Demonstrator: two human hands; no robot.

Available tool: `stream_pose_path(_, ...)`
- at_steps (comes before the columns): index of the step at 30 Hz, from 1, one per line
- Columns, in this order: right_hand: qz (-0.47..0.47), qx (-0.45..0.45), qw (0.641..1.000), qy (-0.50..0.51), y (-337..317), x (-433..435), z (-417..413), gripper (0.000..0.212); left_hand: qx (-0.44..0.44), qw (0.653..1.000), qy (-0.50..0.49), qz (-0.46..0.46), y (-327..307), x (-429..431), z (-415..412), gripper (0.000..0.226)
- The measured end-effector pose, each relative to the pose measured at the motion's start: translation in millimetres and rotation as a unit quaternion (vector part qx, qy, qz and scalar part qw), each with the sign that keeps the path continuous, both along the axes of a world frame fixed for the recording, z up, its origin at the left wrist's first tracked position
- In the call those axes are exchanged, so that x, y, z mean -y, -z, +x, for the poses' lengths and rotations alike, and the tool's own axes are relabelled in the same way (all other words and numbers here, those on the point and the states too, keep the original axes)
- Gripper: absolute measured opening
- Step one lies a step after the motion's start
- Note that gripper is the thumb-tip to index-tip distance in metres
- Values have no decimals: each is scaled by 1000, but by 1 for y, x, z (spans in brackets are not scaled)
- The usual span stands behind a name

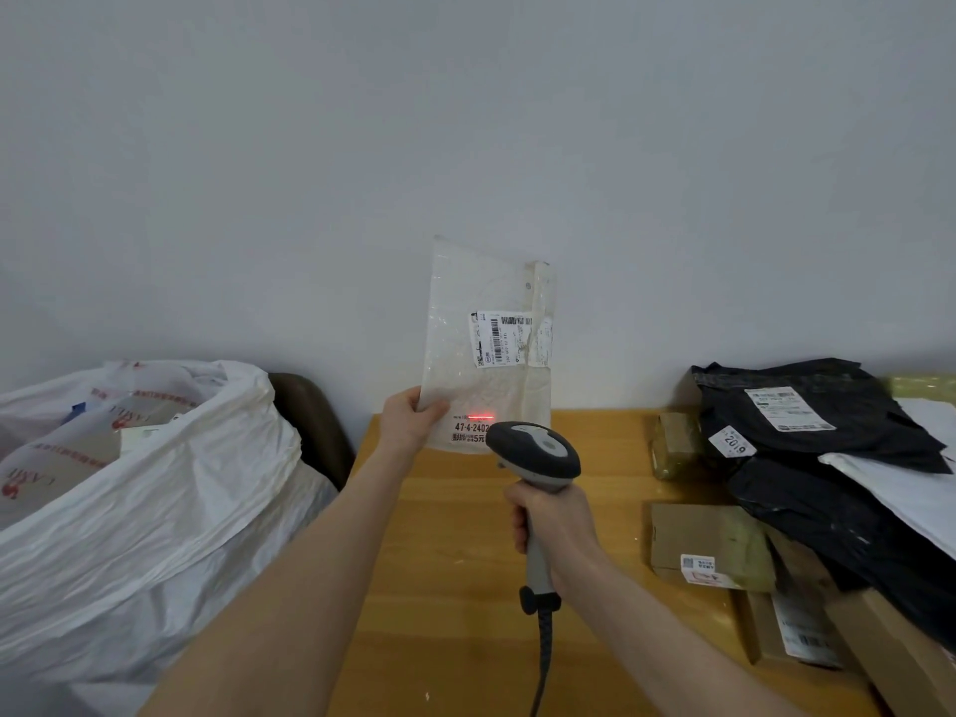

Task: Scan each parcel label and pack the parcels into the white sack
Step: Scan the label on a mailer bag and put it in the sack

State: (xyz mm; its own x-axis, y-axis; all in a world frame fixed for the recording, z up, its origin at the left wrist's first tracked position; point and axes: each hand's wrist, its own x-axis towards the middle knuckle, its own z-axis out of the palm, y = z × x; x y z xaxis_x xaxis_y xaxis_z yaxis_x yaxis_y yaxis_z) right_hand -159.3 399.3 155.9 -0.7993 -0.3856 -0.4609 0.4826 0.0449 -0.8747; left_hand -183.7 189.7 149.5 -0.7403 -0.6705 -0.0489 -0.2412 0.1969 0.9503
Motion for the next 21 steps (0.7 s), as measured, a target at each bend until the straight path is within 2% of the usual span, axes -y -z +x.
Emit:
stream_pose_path(6,-28,-13,999,-23,-2,10,-6,16,9,1000,-4,4,-10,1,12,19)
stream_pose_path(10,-60,-28,997,-44,-14,39,-16,5,3,998,-42,-36,-24,23,32,13)
stream_pose_path(15,-71,-54,994,-67,-39,112,-16,4,-4,991,-116,-60,-48,83,74,10)
stream_pose_path(21,-90,-73,990,-78,-63,239,18,13,-36,981,-165,-90,-74,190,141,12)
